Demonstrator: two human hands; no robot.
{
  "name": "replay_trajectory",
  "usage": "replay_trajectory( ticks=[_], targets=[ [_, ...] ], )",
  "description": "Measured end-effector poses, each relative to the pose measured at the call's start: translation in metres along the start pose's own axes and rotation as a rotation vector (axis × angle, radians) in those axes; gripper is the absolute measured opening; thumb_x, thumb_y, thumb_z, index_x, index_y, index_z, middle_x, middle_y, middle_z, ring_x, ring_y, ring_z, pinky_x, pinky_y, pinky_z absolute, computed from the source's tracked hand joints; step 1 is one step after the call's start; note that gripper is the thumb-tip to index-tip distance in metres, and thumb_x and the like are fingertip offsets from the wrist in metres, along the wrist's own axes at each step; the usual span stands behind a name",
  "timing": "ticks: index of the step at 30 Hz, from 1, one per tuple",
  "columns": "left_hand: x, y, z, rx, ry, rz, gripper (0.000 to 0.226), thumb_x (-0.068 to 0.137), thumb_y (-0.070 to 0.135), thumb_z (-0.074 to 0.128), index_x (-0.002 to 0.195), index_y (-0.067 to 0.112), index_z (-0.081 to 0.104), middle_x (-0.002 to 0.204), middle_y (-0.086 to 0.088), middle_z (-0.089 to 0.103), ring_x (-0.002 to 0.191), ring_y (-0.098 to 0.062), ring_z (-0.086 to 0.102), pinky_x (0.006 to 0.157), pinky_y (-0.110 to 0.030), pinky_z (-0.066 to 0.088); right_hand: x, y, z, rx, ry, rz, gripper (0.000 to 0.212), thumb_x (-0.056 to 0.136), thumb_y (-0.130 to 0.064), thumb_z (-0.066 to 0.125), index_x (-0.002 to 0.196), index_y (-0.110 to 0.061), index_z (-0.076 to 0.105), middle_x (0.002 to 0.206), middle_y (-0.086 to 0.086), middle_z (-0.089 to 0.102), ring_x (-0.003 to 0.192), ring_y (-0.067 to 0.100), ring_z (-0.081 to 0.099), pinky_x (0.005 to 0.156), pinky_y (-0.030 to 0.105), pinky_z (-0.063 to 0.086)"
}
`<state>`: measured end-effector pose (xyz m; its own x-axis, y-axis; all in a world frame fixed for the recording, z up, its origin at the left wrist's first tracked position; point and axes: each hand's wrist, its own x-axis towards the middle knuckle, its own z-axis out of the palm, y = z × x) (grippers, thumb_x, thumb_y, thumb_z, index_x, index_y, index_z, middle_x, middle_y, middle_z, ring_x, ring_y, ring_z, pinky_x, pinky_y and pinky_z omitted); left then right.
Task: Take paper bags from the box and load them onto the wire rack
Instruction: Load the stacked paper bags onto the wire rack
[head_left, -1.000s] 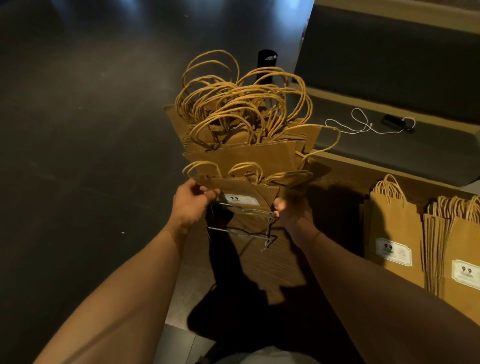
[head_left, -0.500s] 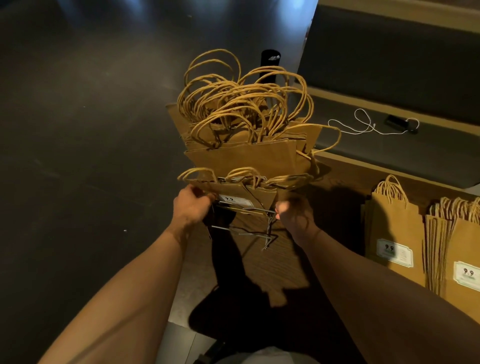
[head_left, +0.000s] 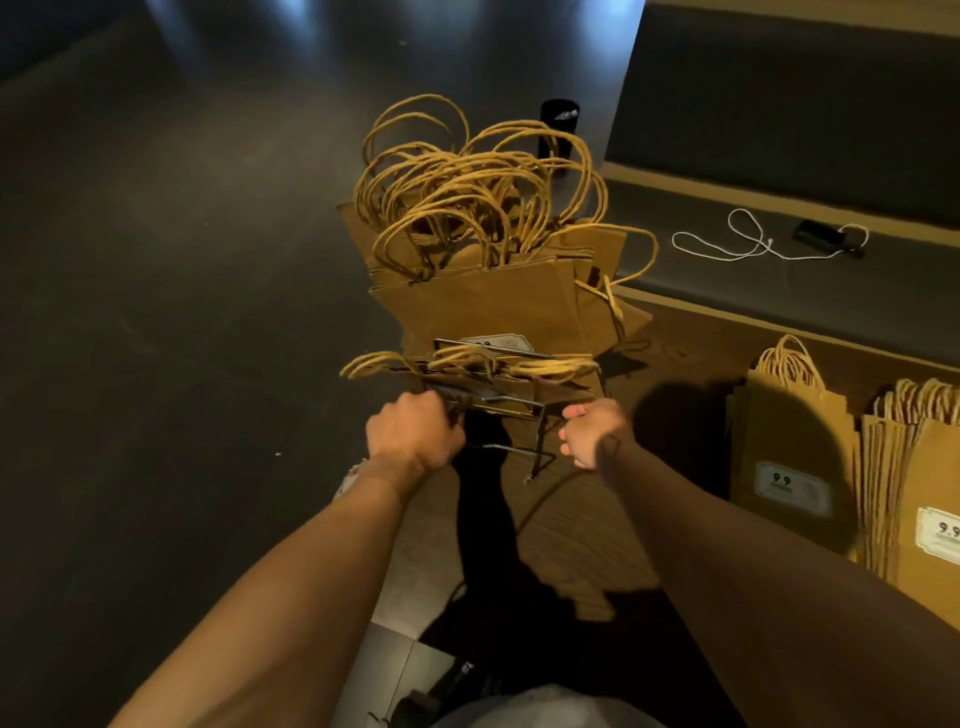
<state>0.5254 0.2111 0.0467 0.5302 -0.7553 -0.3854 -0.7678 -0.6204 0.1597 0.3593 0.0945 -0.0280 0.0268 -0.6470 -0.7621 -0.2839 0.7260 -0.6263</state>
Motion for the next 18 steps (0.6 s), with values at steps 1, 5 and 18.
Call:
replay_trajectory(
  ticks=[1, 5, 18],
  targets=[
    [-0.005, 0.011, 0.003, 0.016, 0.0, 0.049, 0.035, 0.094, 0.046, 0.052, 0.108, 0.019, 0.067, 0.109, -0.01, 0.068, 0.104, -0.033, 0.063, 0.081, -0.037, 0.048, 0.0, 0.002, -0.007, -0.055, 0.01, -0.025, 0.018, 0.093, -0.007, 0.048, 0.103, -0.01, 0.063, 0.121, 0.015, 0.062, 0.11, 0.03, 0.06, 0.1, 0.037, 0.046],
    [-0.019, 0.055, 0.015, 0.015, -0.055, 0.214, 0.037, 0.094, 0.044, 0.051, 0.112, 0.017, 0.067, 0.111, -0.011, 0.067, 0.105, -0.034, 0.064, 0.086, -0.038, 0.051, -0.01, 0.007, -0.046, -0.111, 0.004, -0.079, 0.02, 0.092, -0.006, 0.052, 0.108, -0.009, 0.064, 0.114, 0.012, 0.063, 0.1, 0.026, 0.061, 0.072, 0.026, 0.047],
    [-0.03, 0.243, 0.099, -0.217, -0.342, 0.343, 0.026, 0.094, 0.036, 0.056, 0.117, 0.028, 0.064, 0.113, -0.003, 0.068, 0.1, -0.022, 0.064, 0.091, -0.033, 0.054, -0.001, 0.048, -0.226, -0.168, 0.37, -0.143, 0.022, 0.089, -0.009, 0.059, 0.109, -0.007, 0.066, 0.108, 0.012, 0.066, 0.099, 0.028, 0.06, 0.083, 0.036, 0.051]
  ],
)
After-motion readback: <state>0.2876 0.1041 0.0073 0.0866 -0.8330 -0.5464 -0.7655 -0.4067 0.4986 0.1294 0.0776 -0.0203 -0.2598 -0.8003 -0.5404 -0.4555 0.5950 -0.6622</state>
